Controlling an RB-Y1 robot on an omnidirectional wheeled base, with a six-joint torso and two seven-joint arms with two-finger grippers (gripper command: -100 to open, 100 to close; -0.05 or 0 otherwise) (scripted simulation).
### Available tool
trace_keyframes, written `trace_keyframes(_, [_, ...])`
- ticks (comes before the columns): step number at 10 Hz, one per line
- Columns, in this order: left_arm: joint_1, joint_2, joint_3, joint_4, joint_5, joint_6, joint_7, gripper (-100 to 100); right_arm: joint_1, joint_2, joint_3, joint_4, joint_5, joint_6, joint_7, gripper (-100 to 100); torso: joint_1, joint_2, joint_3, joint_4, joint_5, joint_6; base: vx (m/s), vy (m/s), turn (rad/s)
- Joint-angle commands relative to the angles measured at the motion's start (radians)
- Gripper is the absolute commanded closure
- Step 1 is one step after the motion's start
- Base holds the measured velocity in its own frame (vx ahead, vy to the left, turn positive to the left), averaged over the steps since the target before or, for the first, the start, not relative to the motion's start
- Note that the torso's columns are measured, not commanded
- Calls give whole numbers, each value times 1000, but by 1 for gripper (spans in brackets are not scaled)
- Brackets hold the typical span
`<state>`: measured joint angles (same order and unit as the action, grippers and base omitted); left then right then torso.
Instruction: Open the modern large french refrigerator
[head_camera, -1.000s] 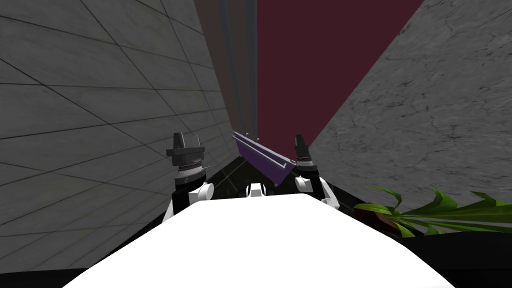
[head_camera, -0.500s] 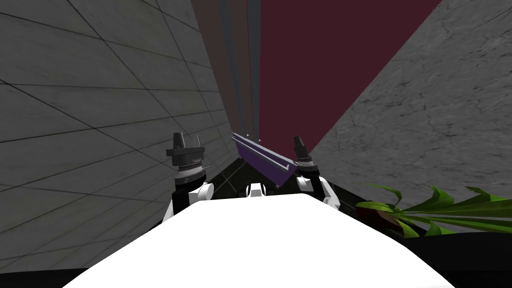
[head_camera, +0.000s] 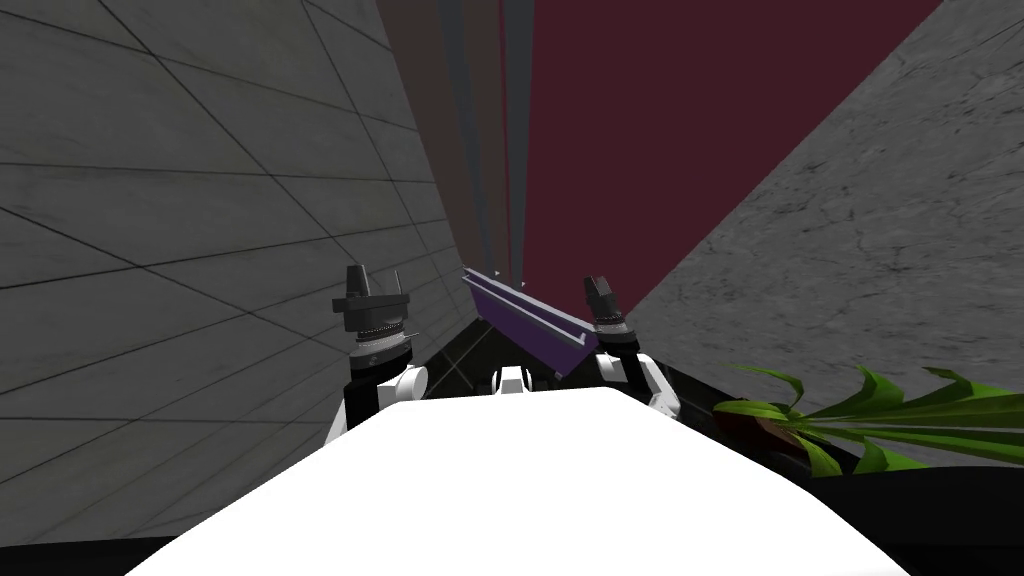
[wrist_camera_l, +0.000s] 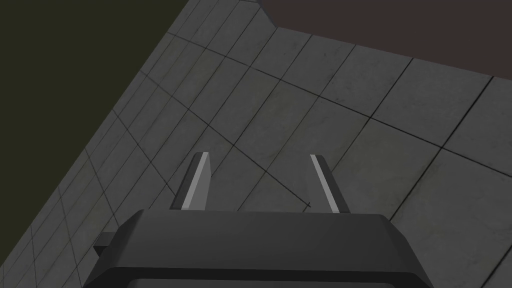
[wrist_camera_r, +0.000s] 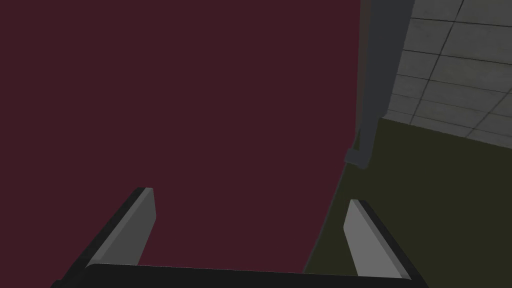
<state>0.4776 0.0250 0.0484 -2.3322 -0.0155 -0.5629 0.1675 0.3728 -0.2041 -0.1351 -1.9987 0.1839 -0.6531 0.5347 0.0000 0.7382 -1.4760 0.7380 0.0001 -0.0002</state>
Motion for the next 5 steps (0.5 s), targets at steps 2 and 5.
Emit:
trace_keyframes(2, [0,0,0,0,0,0,0,0,-19,-7,-37,60,53,-39,101,-100,-1,0,0,0,0,0,69,83,-83])
trace_keyframes(5, [0,0,0,0,0,0,0,0,-28,-10,-54,90,78,-58,174,-100,0,-1,0,0,0,0,63,86,-66])
